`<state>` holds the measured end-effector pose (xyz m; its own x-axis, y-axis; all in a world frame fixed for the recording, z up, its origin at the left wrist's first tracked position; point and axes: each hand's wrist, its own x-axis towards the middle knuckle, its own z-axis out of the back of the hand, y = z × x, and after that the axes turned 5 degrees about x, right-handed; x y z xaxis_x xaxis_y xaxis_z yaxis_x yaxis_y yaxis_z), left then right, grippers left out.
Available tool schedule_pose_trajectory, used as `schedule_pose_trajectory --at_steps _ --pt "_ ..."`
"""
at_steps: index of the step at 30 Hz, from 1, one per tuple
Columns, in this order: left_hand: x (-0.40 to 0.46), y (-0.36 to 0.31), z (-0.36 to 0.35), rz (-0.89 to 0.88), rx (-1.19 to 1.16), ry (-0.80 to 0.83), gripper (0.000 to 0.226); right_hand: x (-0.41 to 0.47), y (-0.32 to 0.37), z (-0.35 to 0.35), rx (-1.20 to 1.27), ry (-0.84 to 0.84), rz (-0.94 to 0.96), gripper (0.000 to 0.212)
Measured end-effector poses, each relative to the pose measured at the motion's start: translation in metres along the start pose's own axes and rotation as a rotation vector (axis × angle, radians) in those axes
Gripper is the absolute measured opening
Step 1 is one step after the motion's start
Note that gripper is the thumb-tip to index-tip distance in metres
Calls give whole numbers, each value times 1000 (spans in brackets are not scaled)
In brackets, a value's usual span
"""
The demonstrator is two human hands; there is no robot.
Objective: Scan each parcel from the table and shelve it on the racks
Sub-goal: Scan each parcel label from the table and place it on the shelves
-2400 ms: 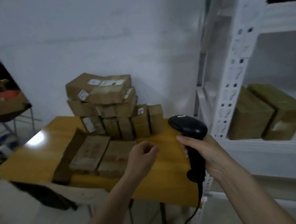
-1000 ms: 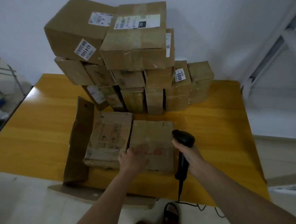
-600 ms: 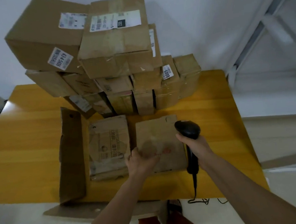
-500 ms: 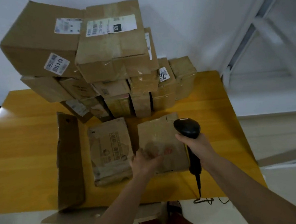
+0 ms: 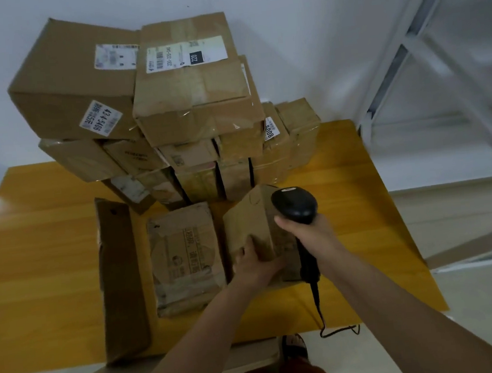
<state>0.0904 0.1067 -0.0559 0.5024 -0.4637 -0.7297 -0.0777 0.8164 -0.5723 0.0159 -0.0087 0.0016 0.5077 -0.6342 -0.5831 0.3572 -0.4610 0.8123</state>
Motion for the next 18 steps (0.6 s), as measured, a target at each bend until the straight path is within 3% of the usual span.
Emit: schedule_pose_trajectory --at_steps 3,8,14,18 --pt "-8 9 15 -52 -118 33 108 6 -5 5 80 -52 -107 31" --pt "-22 5 23 -208 131 -226 97 -1 -21 3 207 80 -241 41" --pt "-30 -12 12 -8 356 -355 125 -9 -22 -19 181 120 -206 40" --pt "-31 -5 31 37 299 -411 102 -12 -20 -22 180 113 -137 44"
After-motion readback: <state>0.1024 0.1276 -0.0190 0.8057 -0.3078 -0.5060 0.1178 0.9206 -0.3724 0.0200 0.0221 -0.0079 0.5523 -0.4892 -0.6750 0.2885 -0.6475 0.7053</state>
